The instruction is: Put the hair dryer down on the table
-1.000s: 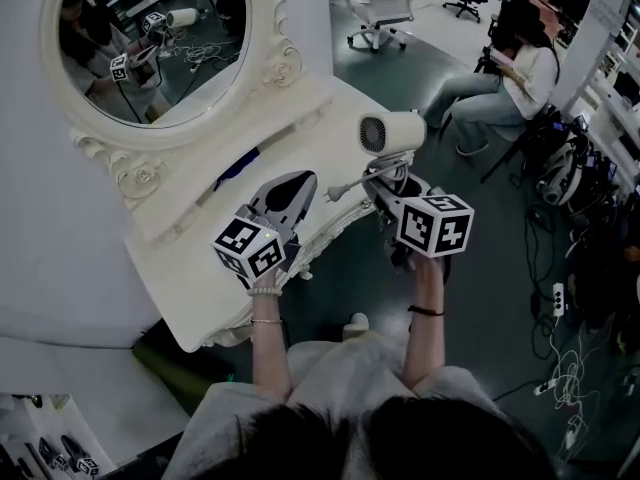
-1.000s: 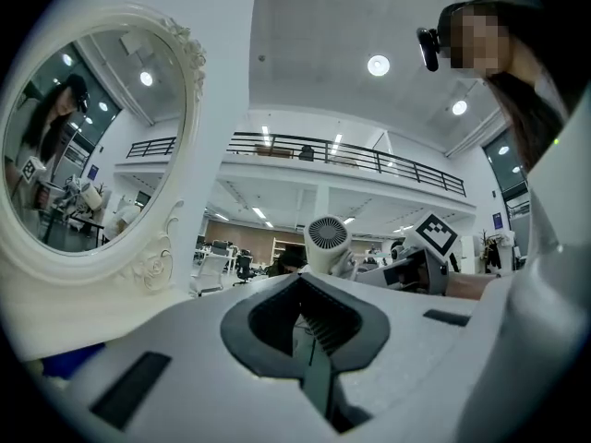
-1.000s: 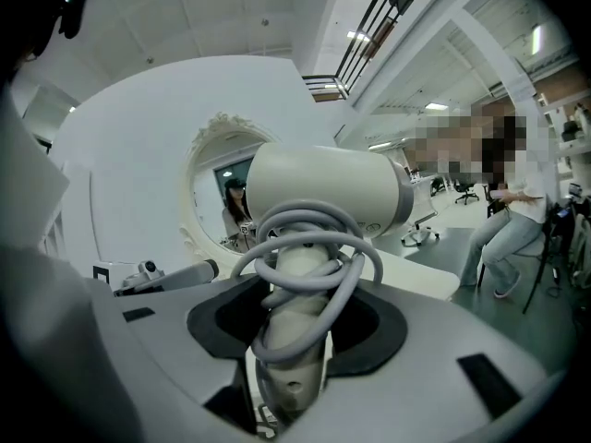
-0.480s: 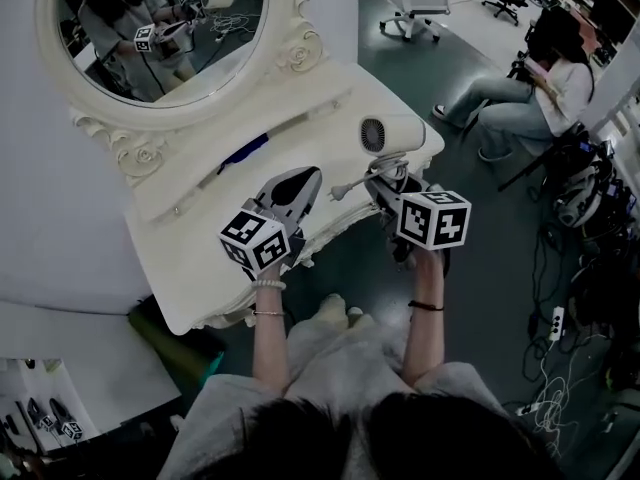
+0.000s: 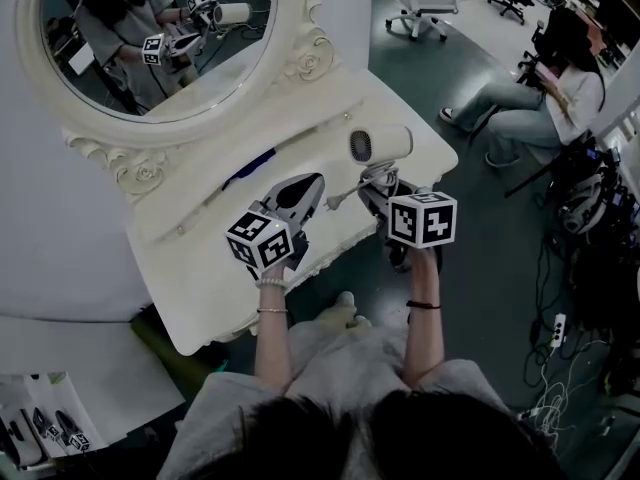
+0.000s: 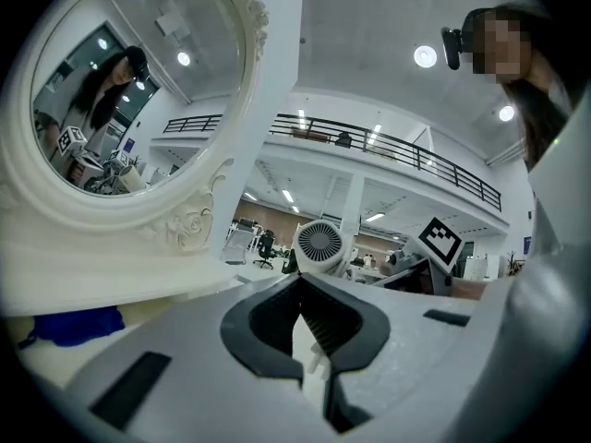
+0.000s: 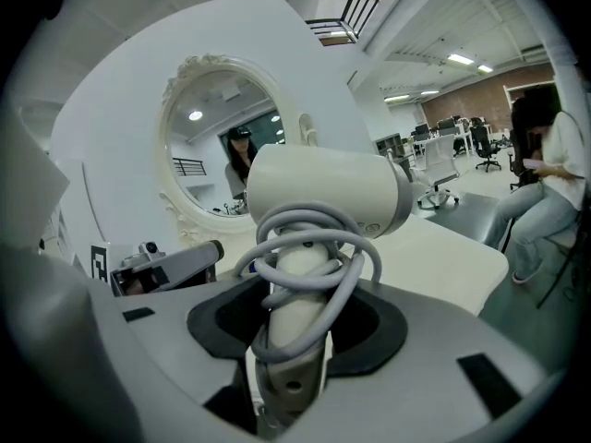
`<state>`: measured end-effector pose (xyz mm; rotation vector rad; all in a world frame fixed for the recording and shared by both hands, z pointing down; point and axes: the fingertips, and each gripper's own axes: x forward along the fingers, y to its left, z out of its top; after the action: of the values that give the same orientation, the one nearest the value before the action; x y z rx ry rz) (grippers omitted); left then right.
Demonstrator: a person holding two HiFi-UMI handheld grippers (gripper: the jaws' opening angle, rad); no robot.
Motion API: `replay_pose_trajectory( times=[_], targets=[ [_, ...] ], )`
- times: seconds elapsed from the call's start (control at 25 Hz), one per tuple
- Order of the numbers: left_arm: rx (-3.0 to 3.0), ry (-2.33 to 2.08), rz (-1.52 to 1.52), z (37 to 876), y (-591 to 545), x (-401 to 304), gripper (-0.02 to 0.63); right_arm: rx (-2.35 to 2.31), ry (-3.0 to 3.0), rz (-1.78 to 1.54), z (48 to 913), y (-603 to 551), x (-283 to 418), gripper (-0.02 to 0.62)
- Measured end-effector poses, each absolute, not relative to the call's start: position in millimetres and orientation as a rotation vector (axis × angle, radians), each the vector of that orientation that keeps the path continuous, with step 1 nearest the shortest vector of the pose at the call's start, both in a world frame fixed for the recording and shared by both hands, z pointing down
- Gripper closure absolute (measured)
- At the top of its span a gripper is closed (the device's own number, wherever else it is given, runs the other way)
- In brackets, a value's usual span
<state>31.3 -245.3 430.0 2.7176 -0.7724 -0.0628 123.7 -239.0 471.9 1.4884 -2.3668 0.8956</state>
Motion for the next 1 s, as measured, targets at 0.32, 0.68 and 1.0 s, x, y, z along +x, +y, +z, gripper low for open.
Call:
replay_pose_trajectory(
  times=[0.32, 0.68, 1.0],
  targets=[
    [2.648, -0.772, -0.03, 458.1, -269.2, 22.4, 0.601, 1.445, -2.303, 0.956, 504.2, -260.6, 116.3, 0.413],
    [2.526, -0.846, -0.037, 490.1, -287.9, 17.1, 0.601, 1.315, -2.233, 0.984, 535.8, -283.4, 112.8, 0.413],
    [2.438, -0.865, -0.042, 513.3, -298.8, 25.0, 0.601, 1.235, -2.178, 0.976, 559.5, -302.7, 116.9, 0.413]
  ],
)
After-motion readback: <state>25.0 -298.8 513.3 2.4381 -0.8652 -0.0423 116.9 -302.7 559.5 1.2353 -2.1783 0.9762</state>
